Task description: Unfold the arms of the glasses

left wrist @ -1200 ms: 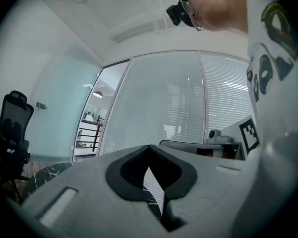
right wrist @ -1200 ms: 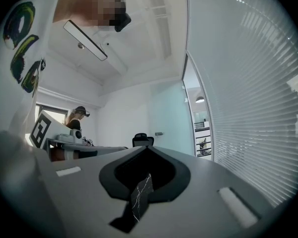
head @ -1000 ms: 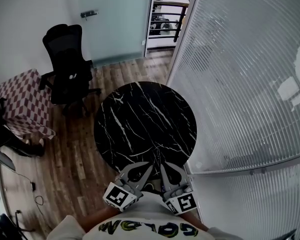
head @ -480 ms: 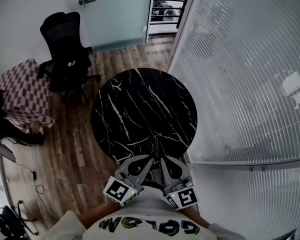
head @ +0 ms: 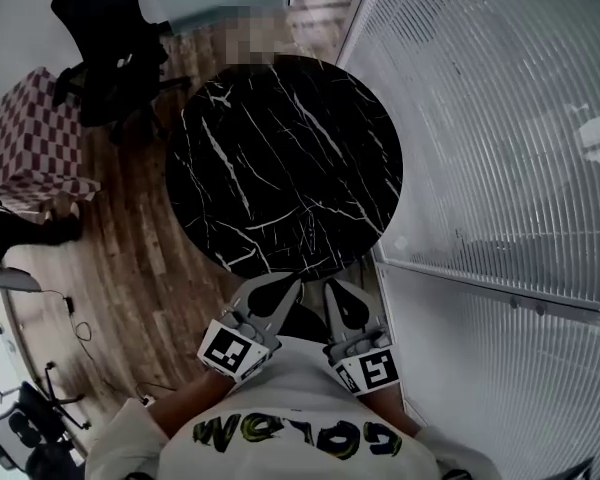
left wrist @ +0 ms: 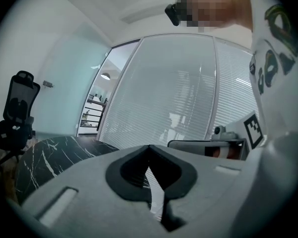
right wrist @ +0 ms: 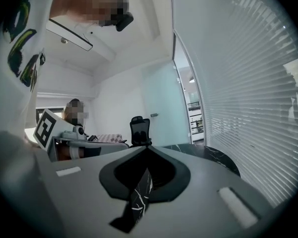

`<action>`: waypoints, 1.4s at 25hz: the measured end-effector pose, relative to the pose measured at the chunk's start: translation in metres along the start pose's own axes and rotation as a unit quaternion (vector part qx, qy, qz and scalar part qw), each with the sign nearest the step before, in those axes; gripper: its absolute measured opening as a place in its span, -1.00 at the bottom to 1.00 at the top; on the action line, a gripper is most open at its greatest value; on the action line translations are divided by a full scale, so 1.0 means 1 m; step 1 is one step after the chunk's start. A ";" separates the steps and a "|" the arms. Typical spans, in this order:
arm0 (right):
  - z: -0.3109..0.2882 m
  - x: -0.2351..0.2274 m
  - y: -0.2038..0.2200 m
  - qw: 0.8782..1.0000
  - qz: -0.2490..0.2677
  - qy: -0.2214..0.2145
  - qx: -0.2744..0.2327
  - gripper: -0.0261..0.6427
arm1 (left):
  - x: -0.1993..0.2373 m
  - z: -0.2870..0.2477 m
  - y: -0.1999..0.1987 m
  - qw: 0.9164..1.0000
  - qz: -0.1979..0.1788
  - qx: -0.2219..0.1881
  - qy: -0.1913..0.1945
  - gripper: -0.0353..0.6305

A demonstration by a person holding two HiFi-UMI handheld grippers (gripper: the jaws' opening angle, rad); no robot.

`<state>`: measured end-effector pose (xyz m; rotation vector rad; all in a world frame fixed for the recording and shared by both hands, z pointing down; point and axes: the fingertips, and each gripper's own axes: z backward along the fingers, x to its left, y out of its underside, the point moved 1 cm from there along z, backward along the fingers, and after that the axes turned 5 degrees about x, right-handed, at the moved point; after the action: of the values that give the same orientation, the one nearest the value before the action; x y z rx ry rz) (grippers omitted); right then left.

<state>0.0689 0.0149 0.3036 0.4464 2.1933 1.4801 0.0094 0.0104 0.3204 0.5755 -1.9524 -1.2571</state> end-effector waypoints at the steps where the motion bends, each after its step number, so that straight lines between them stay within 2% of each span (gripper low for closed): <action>1: 0.001 -0.002 0.001 1.000 0.000 0.001 0.001 -0.92 | 0.000 -0.001 0.002 1.000 -0.001 0.004 0.000 -0.88; 5: -0.003 -0.010 0.007 1.000 0.009 0.010 0.018 -0.92 | 0.004 -0.008 0.008 1.000 0.002 0.018 0.001 -0.88; 11: -0.018 -0.021 0.027 0.997 0.020 0.008 0.067 -0.92 | 0.009 -0.020 0.027 0.998 -0.027 0.057 0.002 -0.88; 21: -0.044 -0.043 0.066 0.991 0.034 0.008 0.127 -0.88 | 0.028 -0.044 0.063 0.995 -0.032 0.091 0.014 -0.88; 35: -0.084 -0.085 0.140 0.974 0.008 -0.007 0.225 -0.78 | 0.055 -0.081 0.140 0.987 -0.026 0.156 0.012 -0.80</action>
<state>0.0976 -0.0418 0.4762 0.6172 2.5155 0.9721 0.0397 -0.0156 0.4868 0.7977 -2.1420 -0.9738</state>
